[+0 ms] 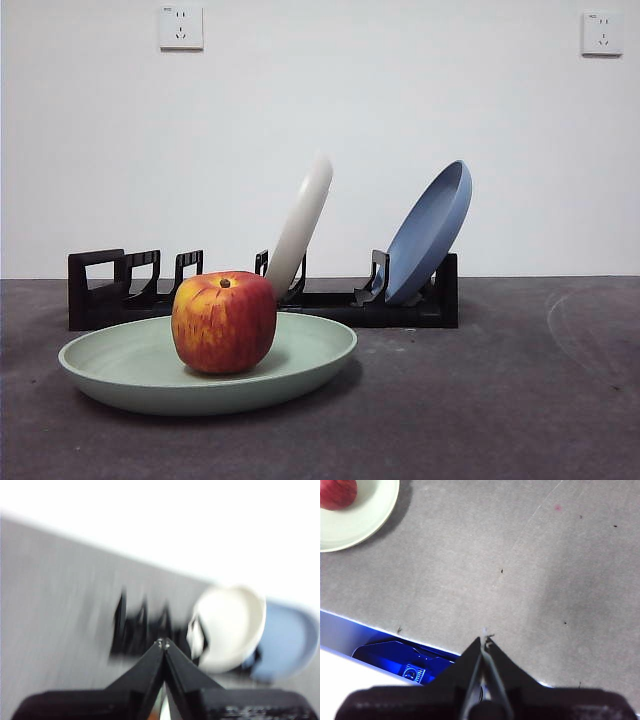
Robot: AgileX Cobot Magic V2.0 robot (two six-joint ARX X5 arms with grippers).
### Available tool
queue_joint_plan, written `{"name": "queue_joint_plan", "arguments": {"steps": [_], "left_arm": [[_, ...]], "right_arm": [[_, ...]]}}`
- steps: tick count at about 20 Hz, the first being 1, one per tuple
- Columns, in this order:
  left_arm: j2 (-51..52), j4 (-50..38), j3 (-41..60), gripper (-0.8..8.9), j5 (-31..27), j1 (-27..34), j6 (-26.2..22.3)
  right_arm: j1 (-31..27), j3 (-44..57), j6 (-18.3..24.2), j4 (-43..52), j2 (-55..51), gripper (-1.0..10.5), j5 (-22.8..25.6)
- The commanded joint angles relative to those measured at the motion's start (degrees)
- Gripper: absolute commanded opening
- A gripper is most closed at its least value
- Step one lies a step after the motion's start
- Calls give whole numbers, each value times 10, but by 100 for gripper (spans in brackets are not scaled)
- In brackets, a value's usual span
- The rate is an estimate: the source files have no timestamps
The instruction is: Take the green plate from the plate rack,put the plate on the table,take the apple from the table,put the apple in the plate
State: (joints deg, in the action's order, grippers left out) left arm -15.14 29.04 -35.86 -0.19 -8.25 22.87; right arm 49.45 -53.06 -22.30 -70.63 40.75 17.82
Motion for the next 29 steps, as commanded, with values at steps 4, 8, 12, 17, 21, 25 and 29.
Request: {"name": "queue_joint_plan", "arguments": {"steps": [4, 8, 12, 17, 21, 25, 29], "left_arm": [[151, -165, 206, -1, 66, 67, -101], [149, -232, 278, -1, 66, 67, -153], [149, -275, 339, -1, 54, 67, -176], [149, -193, 353, -1, 40, 67, -189], [149, -193, 353, -1, 32, 65, -196], [149, -195, 353, -1, 32, 64, -196], [144, -195, 352, -1, 32, 64, -196]], "right_arm": [[0, 4, -6, 3, 0, 3, 2], [0, 4, -6, 3, 0, 3, 3], [0, 4, -6, 3, 0, 3, 2], [0, 4, -6, 3, 0, 3, 3], [0, 4, -6, 3, 0, 3, 3], [0, 4, -6, 3, 0, 3, 3], [0, 4, -6, 3, 0, 3, 3]]}}
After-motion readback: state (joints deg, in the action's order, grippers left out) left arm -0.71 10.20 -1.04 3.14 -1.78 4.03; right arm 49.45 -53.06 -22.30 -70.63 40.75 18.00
